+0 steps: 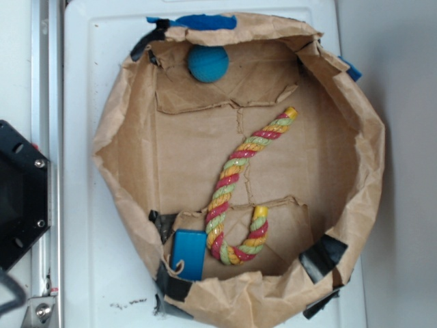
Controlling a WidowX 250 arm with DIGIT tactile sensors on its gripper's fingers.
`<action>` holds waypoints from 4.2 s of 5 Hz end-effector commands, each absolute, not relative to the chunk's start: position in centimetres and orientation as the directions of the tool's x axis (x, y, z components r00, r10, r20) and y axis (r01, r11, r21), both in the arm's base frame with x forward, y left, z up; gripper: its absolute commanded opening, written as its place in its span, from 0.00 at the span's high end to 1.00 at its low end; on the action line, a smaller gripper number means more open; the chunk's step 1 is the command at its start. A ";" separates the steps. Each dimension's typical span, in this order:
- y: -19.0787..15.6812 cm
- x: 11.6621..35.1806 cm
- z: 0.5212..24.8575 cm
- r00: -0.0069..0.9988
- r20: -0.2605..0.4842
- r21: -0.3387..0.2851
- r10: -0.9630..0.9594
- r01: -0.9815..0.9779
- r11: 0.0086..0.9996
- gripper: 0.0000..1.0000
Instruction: Grab the blue ball.
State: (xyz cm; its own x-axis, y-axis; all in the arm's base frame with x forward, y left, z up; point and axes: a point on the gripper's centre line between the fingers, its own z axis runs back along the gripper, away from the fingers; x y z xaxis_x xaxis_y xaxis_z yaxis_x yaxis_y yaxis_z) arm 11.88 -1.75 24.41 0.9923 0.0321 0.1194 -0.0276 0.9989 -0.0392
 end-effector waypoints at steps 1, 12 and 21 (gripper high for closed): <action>-1.7 11.9 24.4 0.992 0.119 -0.039 0.032 -0.028 0.999 0.00; 1.8 26.7 15.9 0.696 0.007 0.014 0.718 -0.718 0.696 0.00; 2.7 24.9 13.7 0.214 0.169 -0.028 0.962 -0.975 0.221 0.00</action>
State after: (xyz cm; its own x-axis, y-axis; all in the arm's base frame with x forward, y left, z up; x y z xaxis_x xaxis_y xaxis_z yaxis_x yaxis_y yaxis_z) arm 24.03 1.92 12.40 0.2499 0.9558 0.1547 -0.9681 0.2493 0.0239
